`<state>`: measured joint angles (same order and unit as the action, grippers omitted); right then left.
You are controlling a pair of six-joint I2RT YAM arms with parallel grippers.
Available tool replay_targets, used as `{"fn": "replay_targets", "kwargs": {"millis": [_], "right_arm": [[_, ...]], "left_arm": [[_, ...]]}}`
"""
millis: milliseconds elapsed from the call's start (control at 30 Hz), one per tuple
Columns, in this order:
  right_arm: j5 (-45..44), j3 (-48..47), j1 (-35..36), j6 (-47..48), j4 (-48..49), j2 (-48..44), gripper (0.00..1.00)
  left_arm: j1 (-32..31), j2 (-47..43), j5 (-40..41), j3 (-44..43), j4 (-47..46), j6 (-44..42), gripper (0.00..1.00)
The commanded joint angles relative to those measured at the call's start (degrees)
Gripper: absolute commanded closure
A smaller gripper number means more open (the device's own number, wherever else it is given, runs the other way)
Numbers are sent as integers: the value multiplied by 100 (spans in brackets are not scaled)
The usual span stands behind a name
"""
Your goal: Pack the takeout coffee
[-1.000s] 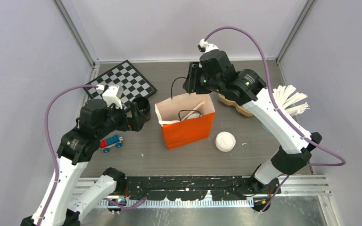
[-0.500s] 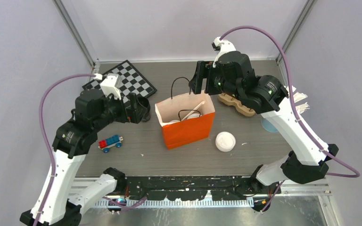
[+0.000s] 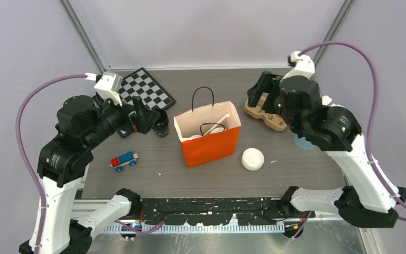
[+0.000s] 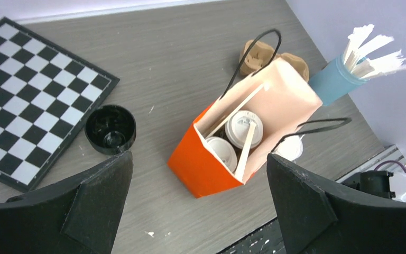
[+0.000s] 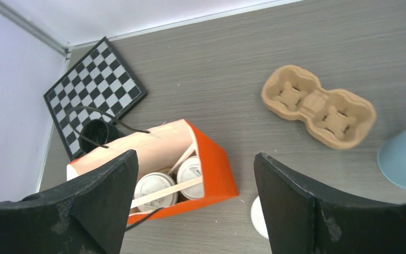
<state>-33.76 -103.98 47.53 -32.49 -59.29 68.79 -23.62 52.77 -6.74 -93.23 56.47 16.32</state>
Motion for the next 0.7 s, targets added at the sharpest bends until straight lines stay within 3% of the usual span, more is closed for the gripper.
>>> {"fn": "replay_targets", "kwargs": {"millis": [0, 300, 667], "right_arm": [[-806, 430, 2, -816, -188, -619, 15], [-892, 1324, -3, -1221, -356, -1401, 14], [-849, 915, -3, -573, 91, -1110, 15]], "left_arm": [[-20, -270, -103, 394, -3, 73, 0], [-21, -1078, 621, 1282, -179, 406, 0], [-20, -1102, 759, 1371, -258, 495, 0]]}}
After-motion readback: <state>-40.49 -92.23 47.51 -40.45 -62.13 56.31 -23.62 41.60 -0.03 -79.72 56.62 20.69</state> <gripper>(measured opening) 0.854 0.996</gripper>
